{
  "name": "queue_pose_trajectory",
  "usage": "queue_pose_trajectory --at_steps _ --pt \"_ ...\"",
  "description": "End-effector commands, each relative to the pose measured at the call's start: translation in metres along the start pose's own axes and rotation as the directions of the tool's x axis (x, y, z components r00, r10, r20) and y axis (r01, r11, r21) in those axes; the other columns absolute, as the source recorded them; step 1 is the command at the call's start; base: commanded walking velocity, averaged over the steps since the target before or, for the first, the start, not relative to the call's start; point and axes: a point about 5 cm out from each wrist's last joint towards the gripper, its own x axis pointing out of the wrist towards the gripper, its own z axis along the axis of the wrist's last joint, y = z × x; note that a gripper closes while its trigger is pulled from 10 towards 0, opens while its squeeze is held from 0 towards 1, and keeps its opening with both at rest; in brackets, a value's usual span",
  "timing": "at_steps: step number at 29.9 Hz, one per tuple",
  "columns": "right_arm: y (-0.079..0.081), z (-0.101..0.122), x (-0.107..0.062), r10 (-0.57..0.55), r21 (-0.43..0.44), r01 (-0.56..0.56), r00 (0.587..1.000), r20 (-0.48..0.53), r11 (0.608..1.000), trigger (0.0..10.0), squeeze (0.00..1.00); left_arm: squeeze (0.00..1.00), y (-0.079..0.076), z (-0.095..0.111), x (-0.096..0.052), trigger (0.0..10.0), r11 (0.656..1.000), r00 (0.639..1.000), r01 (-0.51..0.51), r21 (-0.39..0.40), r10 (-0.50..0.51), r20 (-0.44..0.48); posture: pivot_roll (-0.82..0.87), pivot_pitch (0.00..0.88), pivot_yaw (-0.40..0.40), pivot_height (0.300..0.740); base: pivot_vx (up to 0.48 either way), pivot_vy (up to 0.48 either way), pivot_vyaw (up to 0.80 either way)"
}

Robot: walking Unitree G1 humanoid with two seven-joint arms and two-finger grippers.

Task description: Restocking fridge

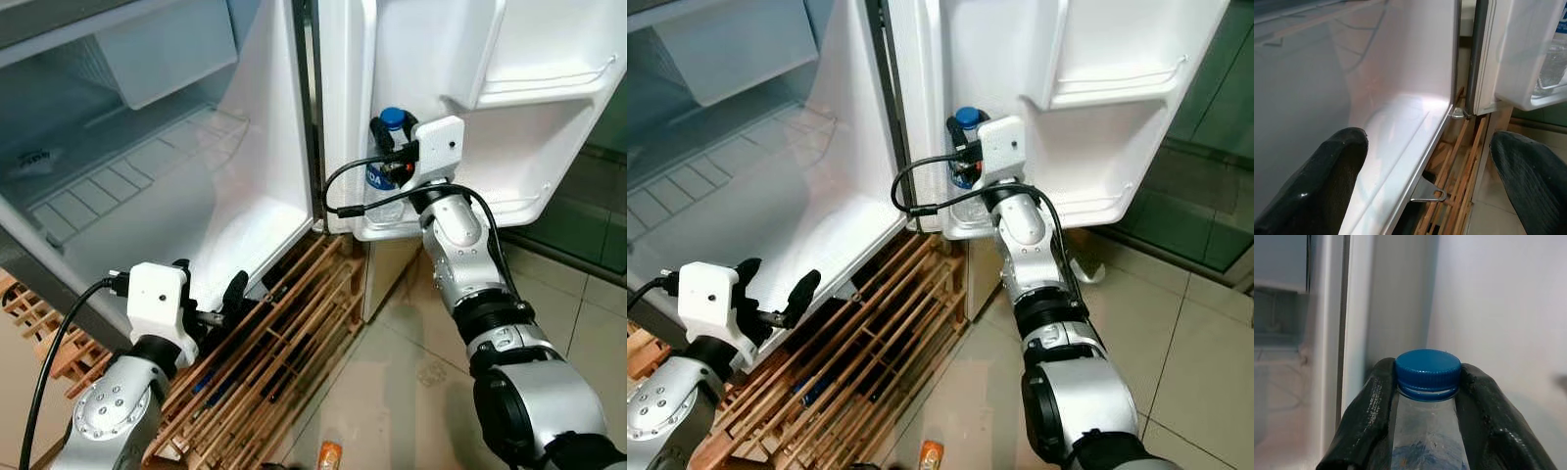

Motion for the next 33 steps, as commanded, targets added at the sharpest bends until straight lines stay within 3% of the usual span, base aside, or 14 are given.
queue_pose_trajectory --at_steps 1,5,6,7,8,9,10,22,27,33 --pt "0.003 0.005 0.004 0.021 -0.015 -0.021 0.999 0.024 1.000 0.0 0.00 0.00 0.001 0.001 -0.003 10.0 1.000 1.000 -0.005 0.001 0.005 -0.008 0.08 0.134 0.117 0.740 0.000 0.000 0.00" --pt "0.000 0.002 0.003 -0.002 -0.014 0.002 1.000 -0.003 1.000 0.0 0.00 0.00 0.000 0.000 -0.003 10.0 1.000 1.000 -0.005 -0.004 0.005 -0.011 0.07 0.134 0.115 0.740 0.000 0.000 0.00" --pt "-0.004 0.003 0.005 -0.026 -0.014 0.026 1.000 -0.004 1.000 10.0 0.00 0.00 0.000 0.000 -0.002 10.0 1.000 1.000 -0.006 -0.006 0.005 -0.011 0.07 0.134 0.114 0.740 0.000 0.000 0.00" --pt "-0.005 0.004 0.005 -0.035 -0.015 0.035 0.999 -0.001 0.999 10.0 0.02 0.00 0.000 0.000 -0.002 10.0 1.000 1.000 -0.006 -0.006 0.006 -0.010 0.07 0.134 0.114 0.740 0.000 0.000 0.00" --pt "-0.007 0.006 0.006 -0.045 -0.019 0.045 0.999 0.002 0.999 10.0 0.83 0.00 0.000 0.000 -0.002 10.0 1.000 1.000 -0.006 -0.007 0.006 -0.010 0.07 0.134 0.113 0.740 0.000 0.000 0.00" --pt "-0.007 0.006 0.006 -0.045 -0.019 0.045 0.999 0.002 0.999 10.0 0.83 0.00 0.000 0.000 -0.002 10.0 1.000 1.000 -0.006 -0.007 0.006 -0.010 0.07 0.134 0.113 0.740 0.000 0.000 0.00" --pt "-0.009 0.008 0.007 -0.051 -0.020 0.051 0.999 0.012 0.999 10.0 1.00 0.00 -0.001 0.000 -0.001 10.0 1.000 1.000 -0.006 -0.007 0.006 -0.008 0.07 0.132 0.110 0.740 0.000 0.000 0.00" --pt "-0.003 0.033 0.012 -0.024 -0.018 0.026 0.994 0.106 1.000 10.0 1.00 0.00 -0.005 0.002 0.005 10.0 1.000 1.000 -0.009 -0.015 0.009 0.010 0.05 0.116 0.089 0.740 0.000 0.000 0.00" --pt "0.003 0.036 0.003 -0.011 0.014 0.010 0.994 0.108 1.000 10.0 1.00 0.00 -0.009 0.001 0.013 10.0 1.000 1.000 -0.007 -0.023 0.008 0.026 0.02 0.088 0.073 0.740 0.000 0.000 0.00" --pt "-0.003 0.039 -0.010 -0.058 0.087 0.052 0.996 0.069 0.995 10.0 1.00 0.00 -0.012 0.001 0.026 10.0 1.000 0.999 -0.003 -0.026 0.004 0.044 -0.02 0.039 0.052 0.740 0.000 0.000 0.00"
